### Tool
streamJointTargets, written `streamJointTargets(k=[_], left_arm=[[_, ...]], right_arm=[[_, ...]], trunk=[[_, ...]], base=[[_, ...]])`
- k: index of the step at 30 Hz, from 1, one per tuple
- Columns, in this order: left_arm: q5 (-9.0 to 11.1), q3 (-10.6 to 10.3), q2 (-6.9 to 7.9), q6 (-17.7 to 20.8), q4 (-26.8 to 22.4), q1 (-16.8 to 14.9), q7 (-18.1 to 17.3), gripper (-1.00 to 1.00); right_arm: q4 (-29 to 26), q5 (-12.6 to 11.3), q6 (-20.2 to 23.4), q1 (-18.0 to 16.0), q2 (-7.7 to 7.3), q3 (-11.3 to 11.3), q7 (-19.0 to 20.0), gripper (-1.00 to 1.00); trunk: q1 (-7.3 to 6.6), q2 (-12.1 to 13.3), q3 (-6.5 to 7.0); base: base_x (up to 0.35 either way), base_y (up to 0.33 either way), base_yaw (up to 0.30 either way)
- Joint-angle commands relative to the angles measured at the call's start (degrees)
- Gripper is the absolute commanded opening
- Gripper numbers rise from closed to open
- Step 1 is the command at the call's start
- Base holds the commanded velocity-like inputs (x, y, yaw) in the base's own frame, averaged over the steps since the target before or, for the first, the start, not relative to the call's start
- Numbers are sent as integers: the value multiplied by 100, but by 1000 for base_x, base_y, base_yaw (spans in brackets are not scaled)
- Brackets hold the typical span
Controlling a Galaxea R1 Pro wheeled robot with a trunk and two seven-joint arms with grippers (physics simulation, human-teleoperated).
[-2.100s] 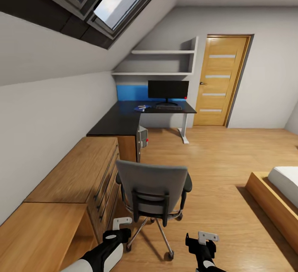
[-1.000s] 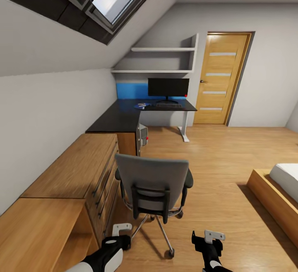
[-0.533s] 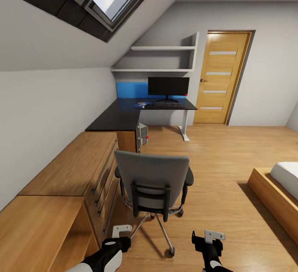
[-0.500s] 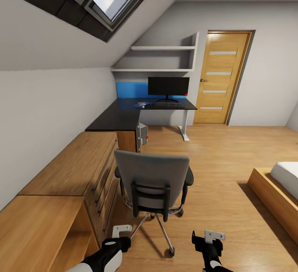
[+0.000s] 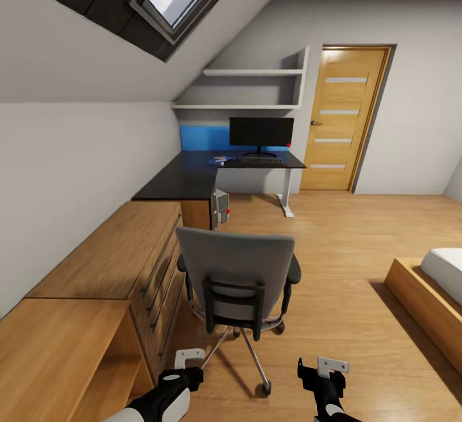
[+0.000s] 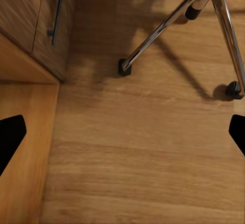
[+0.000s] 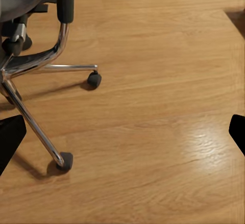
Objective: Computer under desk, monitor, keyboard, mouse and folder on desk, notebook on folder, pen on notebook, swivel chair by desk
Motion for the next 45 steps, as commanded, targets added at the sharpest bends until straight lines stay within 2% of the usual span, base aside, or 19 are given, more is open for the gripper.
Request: streamJointTargets(k=[1, 45], left_arm=[[27, -49, 3, 31, -12, -3, 41, 100], [27, -49, 1, 32, -9, -3, 32, 100]], right_arm=[[11, 63, -20, -7, 1, -40, -30, 100], [13, 88, -23, -7, -17, -32, -25, 100]], trunk=[[22, -45, -24], [989, -1810, -814]], base=[[0, 0, 0], [0, 0, 0]])
